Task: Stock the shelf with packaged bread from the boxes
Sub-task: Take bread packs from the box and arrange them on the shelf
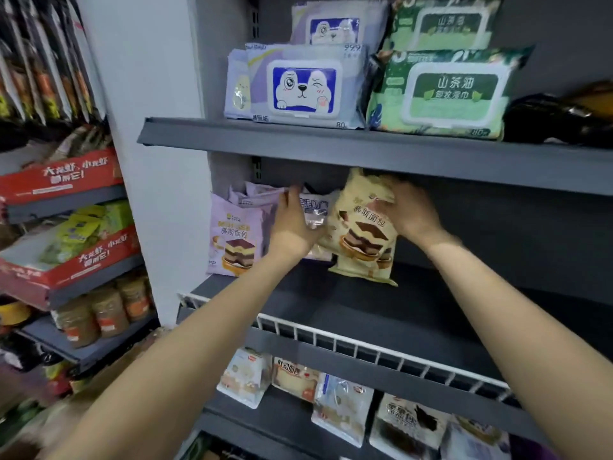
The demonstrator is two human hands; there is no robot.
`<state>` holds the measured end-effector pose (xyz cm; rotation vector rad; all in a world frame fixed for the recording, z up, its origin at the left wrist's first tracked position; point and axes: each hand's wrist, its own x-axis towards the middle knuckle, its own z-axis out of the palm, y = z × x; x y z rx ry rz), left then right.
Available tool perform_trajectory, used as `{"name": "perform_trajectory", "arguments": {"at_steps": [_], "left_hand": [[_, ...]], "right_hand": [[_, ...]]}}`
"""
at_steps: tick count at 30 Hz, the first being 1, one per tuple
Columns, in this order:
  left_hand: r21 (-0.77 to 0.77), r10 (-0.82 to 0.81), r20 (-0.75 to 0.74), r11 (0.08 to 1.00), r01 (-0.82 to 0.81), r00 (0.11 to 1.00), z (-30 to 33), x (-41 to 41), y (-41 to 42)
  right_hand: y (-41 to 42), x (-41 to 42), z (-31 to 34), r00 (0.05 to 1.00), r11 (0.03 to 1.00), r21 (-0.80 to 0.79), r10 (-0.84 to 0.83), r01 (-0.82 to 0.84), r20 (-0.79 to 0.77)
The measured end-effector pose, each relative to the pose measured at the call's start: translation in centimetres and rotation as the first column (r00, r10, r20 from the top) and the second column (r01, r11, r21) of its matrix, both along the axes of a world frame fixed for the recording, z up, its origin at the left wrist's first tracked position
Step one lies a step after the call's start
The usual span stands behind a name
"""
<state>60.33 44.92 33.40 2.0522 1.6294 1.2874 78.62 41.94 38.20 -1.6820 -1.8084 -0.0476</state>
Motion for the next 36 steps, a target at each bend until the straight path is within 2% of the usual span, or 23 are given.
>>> {"name": "perform_trajectory", "arguments": {"at_steps": [1, 3, 6, 8, 10, 13, 15, 19, 22, 24, 30, 33, 36], "left_hand": [[-0.033, -0.075, 0.051, 0.996, 0.077, 0.996, 0.0, 0.9, 0.1], [-0.113, -0.149, 0.157, 0.979, 0.168, 0.976, -0.2, 2.5, 0.1], [-0.255, -0.15, 0.063, 0.953, 0.161, 0.987, -1.4, 3.8, 0.7], [-0.364, -0.168, 0.048, 0.915, 0.174, 0.985, -2.4, 4.4, 1.0], [-0.379, -0.167, 0.042, 0.91, 0.17, 0.985, -3.1, 4.9, 1.3], [-0.365, -0.15, 0.002, 0.92, 0.141, 0.989, -3.4, 5.4, 1.8], [-0.366, -0.156, -0.013, 0.92, 0.14, 0.988, -3.3, 5.4, 1.9], [-0.339, -0.096, -0.127, 0.939, 0.048, 0.987, -2.4, 4.6, 0.9], [-0.185, -0.011, -0.274, 0.982, -0.041, 0.962, -1.9, 1.7, -0.7], [-0.056, 0.086, -0.352, 0.992, -0.113, 0.932, -1.9, -1.2, -2.5], [0.04, 0.413, -0.497, 0.89, -0.455, 0.763, -3.2, -12.5, -11.9], [-0.06, 0.483, -0.468, 0.818, -0.573, 0.74, -6.2, -19.7, -18.2], [-0.172, 0.566, -0.451, 0.703, -0.69, 0.69, -10.0, -27.3, -25.4]], "right_hand": [[0.3, 0.2, 0.4, 0.995, 1.0, -0.012, -0.003, 0.004, 0.101], [1.2, -0.1, 0.8, 0.981, 0.997, -0.072, 0.04, -0.027, 0.191], [2.9, -0.6, -0.9, 0.96, 0.983, -0.175, 0.093, -0.047, 0.263], [4.1, -0.5, -3.2, 0.928, 0.979, -0.202, 0.067, 0.008, 0.366], [5.0, -0.1, -5.2, 0.896, 0.983, -0.174, 0.023, 0.061, 0.443], [5.6, 0.5, -6.0, 0.892, 0.99, -0.134, 0.021, 0.044, 0.451], [5.4, 0.7, -5.9, 0.901, 0.991, -0.128, 0.035, 0.023, 0.433], [3.5, -0.3, -6.1, 0.925, 0.998, 0.014, 0.045, -0.055, 0.376], [1.4, -3.1, -6.0, 0.962, 0.982, 0.008, 0.184, -0.19, 0.203], [0.1, -5.9, -5.9, 0.949, 0.958, -0.009, 0.284, -0.286, 0.137], [-4.7, -17.9, -7.8, 0.797, 0.794, -0.077, 0.604, -0.603, -0.02], [-8.7, -25.5, -10.5, 0.69, 0.675, -0.167, 0.721, -0.719, -0.061], [-13.8, -33.4, -14.2, 0.581, 0.535, -0.294, 0.808, -0.792, -0.095]]}}
